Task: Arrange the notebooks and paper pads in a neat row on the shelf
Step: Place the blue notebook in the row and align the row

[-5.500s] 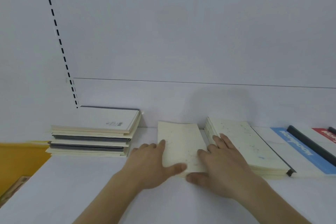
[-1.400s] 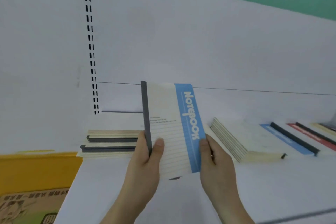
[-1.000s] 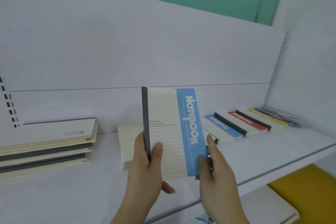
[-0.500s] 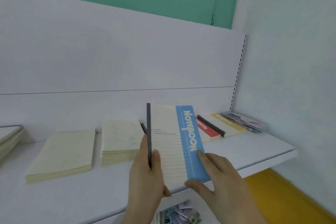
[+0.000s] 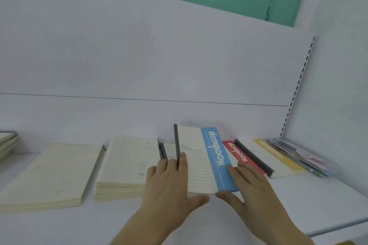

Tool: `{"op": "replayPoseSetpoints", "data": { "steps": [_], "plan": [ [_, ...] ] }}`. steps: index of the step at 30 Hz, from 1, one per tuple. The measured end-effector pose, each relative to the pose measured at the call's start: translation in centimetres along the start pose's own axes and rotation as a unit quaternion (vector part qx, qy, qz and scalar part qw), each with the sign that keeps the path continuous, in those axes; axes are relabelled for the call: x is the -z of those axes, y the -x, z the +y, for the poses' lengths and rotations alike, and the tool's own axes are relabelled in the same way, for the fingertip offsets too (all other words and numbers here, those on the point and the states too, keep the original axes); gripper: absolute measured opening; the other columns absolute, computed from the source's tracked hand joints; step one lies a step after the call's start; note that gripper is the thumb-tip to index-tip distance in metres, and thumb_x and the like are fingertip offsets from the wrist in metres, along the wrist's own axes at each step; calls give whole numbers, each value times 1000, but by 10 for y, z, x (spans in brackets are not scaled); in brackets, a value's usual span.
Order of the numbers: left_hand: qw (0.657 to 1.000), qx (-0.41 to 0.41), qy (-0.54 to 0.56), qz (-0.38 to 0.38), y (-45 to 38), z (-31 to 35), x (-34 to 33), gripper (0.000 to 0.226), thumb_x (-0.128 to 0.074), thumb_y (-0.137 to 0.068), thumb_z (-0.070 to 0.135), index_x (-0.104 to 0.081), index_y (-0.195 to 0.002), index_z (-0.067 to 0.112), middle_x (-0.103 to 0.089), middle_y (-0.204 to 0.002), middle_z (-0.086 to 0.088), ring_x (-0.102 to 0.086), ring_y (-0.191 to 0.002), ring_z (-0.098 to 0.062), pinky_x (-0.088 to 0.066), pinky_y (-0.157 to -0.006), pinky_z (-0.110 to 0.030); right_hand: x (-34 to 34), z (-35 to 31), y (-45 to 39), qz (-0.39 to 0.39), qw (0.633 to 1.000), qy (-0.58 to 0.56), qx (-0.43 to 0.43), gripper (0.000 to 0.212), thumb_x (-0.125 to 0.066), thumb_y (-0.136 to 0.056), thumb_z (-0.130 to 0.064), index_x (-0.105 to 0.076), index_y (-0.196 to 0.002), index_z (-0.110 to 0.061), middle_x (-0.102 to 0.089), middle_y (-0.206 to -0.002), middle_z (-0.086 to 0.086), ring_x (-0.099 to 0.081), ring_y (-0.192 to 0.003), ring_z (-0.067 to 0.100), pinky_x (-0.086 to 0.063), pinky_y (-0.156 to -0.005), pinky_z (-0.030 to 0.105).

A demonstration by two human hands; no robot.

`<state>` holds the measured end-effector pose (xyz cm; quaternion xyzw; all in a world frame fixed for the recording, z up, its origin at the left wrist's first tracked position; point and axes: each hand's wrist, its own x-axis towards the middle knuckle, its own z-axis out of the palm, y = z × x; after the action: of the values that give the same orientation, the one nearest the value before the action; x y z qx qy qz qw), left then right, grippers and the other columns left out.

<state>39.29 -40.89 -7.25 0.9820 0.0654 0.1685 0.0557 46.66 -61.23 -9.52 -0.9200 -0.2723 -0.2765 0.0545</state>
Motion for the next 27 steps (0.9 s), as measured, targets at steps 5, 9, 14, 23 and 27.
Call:
{"op": "replayPoseSetpoints", "data": {
  "steps": [5, 9, 14, 23, 27],
  "plan": [
    [996, -4, -80, -32, -29, -20, -24, 93, -30, -72, 84, -48, -138, 19, -62, -119, 2, -48, -120, -24, -33, -104, -46, -34, 9, -30, -42, 998, -32, 36, 80, -27, -88, -76, -66, -119, -14, -67, -113, -6, -55, -118, 20, -49, -96, 37],
    [987, -15, -133, -91, -41, -24, -28, 107, -18, -72, 92, -30, -149, 19, -50, -136, 0, -33, -134, -25, -14, -116, -50, -53, 15, -46, -75, 994, -43, 61, 85, -19, -89, -77, -69, -114, -13, -69, -109, -6, -57, -116, 22, -51, -95, 37],
    [977, 17, -169, -131, -51, -16, -26, 85, -20, -82, 86, -54, -126, 21, -54, -130, -5, -33, -133, -28, -7, -116, -58, -59, 21, -60, -93, 991, -16, 93, 83, -13, -91, -73, -75, -102, -19, -72, -97, -9, -65, -106, 20, -37, -101, 34],
    [971, 40, -159, -175, -55, -17, -22, 64, -41, -84, 78, -54, -121, 27, -55, -129, -4, -31, -138, -25, -5, -120, -54, -65, 32, -72, -153, 971, -56, 177, 81, -20, -86, -78, -61, -127, -22, -66, -119, -2, -48, -128, 26, -15, -118, 35],
    [973, 23, -144, -176, -57, -25, -23, 62, -44, -85, 74, -53, -124, 27, -59, -126, 1, -31, -138, -24, -6, -121, -49, -61, 37, -82, -177, 961, -78, 198, 78, -28, -82, -77, -45, -138, -25, -54, -131, -7, -25, -137, 17, -13, -116, 29]
  ]
}}
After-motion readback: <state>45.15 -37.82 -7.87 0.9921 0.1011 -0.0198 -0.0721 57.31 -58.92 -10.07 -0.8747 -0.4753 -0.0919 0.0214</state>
